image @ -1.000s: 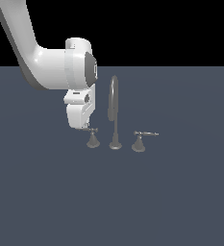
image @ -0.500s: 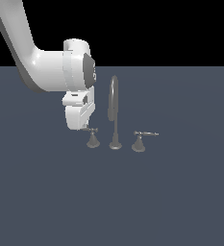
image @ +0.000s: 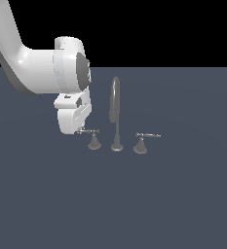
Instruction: Turn on the faucet by rotating a designated handle.
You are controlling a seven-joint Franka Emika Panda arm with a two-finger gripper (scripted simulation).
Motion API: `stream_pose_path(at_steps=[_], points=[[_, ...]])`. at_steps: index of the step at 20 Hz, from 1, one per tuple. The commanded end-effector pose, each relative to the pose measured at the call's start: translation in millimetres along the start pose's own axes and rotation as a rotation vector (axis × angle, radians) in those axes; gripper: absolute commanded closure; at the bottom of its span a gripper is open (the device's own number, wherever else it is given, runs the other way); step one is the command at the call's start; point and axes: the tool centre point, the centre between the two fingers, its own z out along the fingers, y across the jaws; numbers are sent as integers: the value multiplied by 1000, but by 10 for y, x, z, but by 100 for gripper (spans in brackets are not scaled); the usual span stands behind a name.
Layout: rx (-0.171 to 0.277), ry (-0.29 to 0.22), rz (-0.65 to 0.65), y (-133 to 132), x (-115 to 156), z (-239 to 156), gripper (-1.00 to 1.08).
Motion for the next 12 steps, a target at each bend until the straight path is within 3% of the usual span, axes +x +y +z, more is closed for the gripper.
stream_pose_path(at_steps=[1,12], points=[[-4,3,1,44,21,9,108],[-13,3,1,399,104,21,108]])
